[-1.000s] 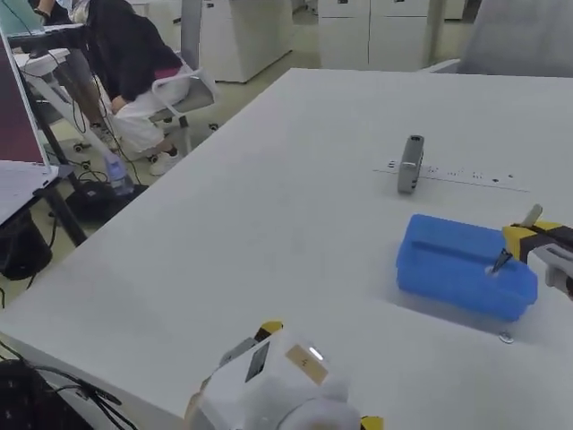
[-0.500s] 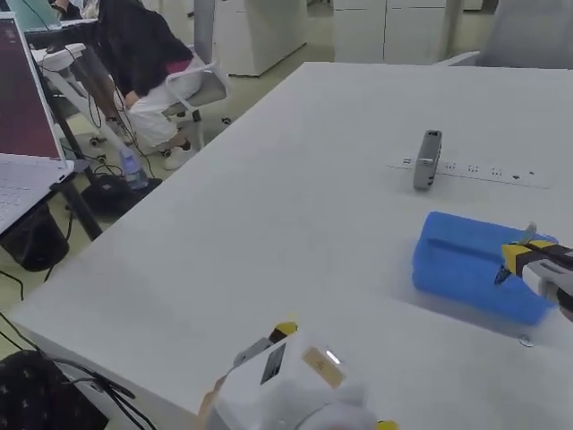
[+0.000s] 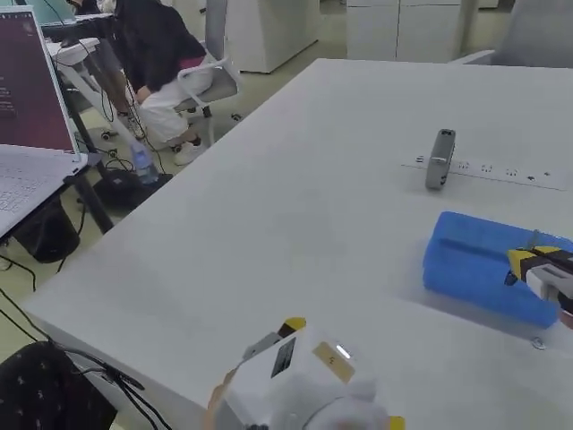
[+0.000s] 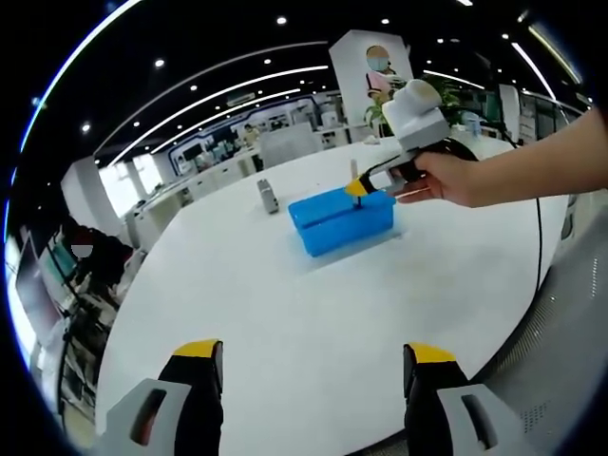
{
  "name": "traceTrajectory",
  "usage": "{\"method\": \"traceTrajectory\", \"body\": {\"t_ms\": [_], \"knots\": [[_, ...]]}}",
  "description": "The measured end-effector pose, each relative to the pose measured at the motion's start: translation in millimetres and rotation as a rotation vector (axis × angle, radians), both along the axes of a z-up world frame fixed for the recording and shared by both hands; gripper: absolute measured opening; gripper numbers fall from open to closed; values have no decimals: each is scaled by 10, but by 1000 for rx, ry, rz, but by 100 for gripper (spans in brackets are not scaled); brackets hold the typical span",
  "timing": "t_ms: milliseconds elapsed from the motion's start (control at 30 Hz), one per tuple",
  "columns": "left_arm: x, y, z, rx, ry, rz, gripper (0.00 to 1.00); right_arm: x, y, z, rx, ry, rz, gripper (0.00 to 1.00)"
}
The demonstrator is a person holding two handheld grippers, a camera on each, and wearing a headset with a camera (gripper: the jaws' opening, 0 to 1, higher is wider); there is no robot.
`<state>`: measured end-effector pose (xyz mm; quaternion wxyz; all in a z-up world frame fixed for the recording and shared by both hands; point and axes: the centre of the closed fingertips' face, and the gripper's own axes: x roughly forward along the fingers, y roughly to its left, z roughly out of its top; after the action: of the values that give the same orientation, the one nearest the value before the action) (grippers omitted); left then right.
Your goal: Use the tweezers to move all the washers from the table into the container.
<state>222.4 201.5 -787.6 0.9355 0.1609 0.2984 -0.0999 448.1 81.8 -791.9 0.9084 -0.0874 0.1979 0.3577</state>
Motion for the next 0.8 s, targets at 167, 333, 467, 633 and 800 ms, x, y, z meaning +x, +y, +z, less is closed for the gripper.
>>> {"method": "traceTrajectory", "body": {"t_ms": [167, 333, 467, 633, 800], "knots": [[-1, 1, 4, 0, -1, 0, 79, -9, 8, -7, -5, -13, -2, 1], [-6, -2, 10, 4, -1, -3, 79, 31, -38, 33, 18, 10, -13, 2], [-8, -5, 15, 6, -3, -5, 79, -3, -146, 255, 77, -1, -30, 2], [-7, -4, 18, 8, -7, -6, 79, -116, -279, 532, 109, -41, -35, 2], [-4, 1, 13, 9, -7, -5, 79, -256, -407, 688, 153, -59, -33, 2]]}}
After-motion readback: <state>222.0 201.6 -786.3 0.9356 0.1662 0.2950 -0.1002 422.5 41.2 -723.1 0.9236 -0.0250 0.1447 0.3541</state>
